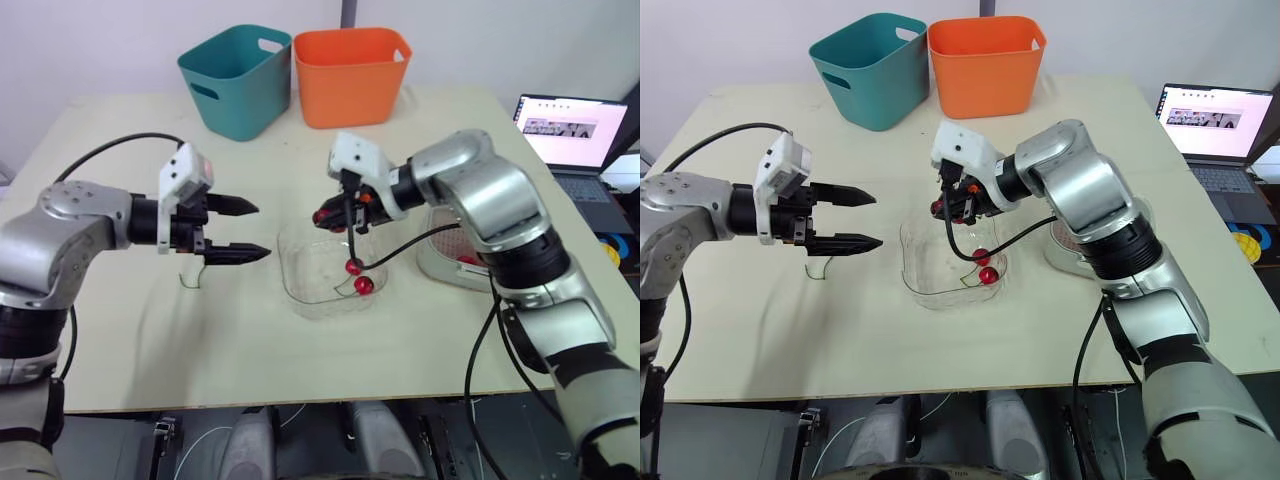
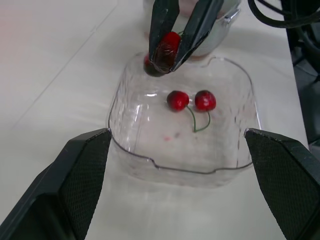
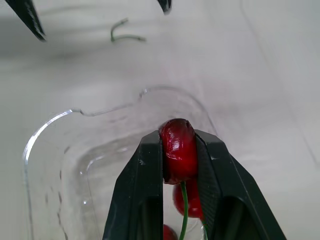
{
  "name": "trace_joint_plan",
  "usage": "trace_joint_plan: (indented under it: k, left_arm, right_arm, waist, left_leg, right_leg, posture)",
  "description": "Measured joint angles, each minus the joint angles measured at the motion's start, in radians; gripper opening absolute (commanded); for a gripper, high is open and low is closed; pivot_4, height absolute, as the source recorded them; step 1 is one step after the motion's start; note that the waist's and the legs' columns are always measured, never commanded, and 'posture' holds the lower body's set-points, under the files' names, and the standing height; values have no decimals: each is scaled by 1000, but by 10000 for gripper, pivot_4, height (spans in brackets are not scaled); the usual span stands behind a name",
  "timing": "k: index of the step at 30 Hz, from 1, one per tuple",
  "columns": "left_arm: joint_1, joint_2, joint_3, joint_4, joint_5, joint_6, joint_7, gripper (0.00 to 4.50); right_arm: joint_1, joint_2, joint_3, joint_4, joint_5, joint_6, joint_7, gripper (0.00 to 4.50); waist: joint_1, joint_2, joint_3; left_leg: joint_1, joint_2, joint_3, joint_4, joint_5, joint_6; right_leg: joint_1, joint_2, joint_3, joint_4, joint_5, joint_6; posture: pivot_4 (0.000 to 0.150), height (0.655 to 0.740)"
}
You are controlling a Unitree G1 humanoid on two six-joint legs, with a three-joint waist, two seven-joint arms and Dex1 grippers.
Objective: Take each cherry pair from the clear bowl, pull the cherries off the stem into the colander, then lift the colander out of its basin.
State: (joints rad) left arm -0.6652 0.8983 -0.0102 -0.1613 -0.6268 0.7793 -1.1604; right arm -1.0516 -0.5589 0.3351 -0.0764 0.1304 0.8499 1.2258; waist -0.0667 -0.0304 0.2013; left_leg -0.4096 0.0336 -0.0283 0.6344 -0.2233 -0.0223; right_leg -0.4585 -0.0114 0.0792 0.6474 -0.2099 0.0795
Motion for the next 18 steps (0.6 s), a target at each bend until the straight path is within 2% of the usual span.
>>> trace_joint_plan:
  k: [5,10,12,16,18]
  left_arm:
    - [-91,-3,33,114,-5,1,-5,45000]
    - [-182,-4,38,209,-4,-3,-35,45000]
    - [-195,-8,36,231,-1,-4,-42,45000]
    - [-204,-18,23,251,15,-19,-73,45000]
    - [-204,-30,13,251,22,-22,-80,45000]
  right_arm:
    - [77,-83,-51,-124,2,-323,15,5821]
    - [109,-159,-51,-159,-96,-731,5,5821]
    - [123,-160,-52,-164,-97,-754,4,5821]
    - [161,-154,-51,-205,-41,-658,7,5821]
    - [172,-160,-36,-204,-74,-696,1,5821]
  waist:
    - [-5,0,0]
    - [-4,0,0]
    - [-3,0,0]
    - [-2,0,0]
    - [-1,0,0]
  left_leg:
    - [1,0,0,0,0,0]
    - [1,0,1,0,0,0]
    - [1,0,1,0,0,0]
    - [1,0,0,0,0,0]
    - [1,0,0,0,0,0]
  right_leg:
    - [0,0,0,0,-2,3]
    - [1,0,0,0,-2,4]
    - [1,0,0,0,-1,3]
    - [1,0,0,0,0,0]
    - [1,0,0,0,0,-1]
  posture:
    - [1500,7400]
    - [1500,7400]
    - [1500,7400]
    - [1500,7400]
    - [1500,7400]
